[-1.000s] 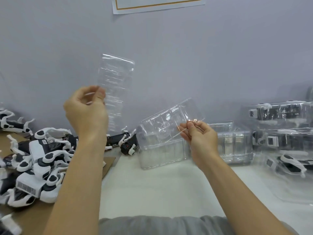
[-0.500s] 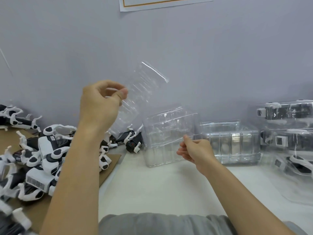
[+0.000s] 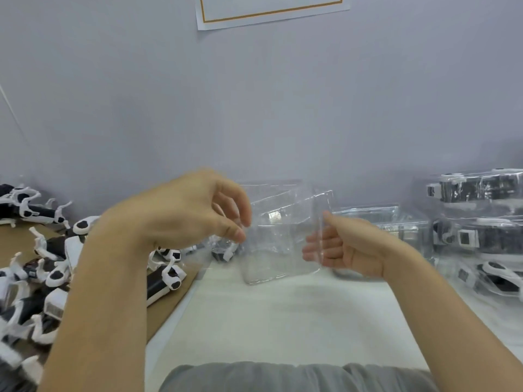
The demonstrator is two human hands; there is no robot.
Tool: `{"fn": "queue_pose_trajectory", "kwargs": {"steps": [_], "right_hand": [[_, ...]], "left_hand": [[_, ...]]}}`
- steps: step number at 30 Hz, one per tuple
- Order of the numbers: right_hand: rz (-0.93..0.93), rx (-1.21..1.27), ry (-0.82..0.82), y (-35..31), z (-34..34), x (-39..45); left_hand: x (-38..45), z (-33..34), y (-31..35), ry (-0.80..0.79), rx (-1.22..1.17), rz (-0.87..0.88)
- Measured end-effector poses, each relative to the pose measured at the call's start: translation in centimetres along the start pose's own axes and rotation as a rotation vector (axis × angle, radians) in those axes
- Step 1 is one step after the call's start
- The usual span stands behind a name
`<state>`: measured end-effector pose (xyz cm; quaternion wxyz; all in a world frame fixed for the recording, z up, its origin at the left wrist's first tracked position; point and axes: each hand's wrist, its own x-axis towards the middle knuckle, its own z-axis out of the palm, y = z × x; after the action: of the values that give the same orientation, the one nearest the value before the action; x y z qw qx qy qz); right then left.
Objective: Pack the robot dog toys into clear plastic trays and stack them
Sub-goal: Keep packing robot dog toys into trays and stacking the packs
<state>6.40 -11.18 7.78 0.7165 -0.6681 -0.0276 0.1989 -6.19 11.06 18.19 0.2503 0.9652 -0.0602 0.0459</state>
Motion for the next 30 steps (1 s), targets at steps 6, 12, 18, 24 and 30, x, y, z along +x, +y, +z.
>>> {"fn": "queue_pose_trajectory", "kwargs": {"steps": [6, 12, 18, 24, 30], "right_hand": [[-0.213, 0.008, -0.024, -2.1, 1.1, -0.7], [-0.156, 0.062, -0.176, -1.3, 0.8, -0.9], [-0.062, -0.261, -0.375, -2.0, -1.2, -2.3], [0.076, -0.589, -0.197, -0.1, -2.9, -1.5], [0.084, -0.833, -0.117, 0.8, -3.1, -0.5]], "left_hand": [[-1.6, -1.7, 1.1, 0.175, -0.015, 0.106], [-1.8, -1.8, 0.6, 0.051, 0.02, 0.091], [-0.2, 0.1, 0.9, -0.3, 0.092, 0.069], [3.6, 3.3, -2.1, -0.101, -0.002, -0.072], [8.0, 10.9, -9.8, 0.315, -0.113, -0.341]]}}
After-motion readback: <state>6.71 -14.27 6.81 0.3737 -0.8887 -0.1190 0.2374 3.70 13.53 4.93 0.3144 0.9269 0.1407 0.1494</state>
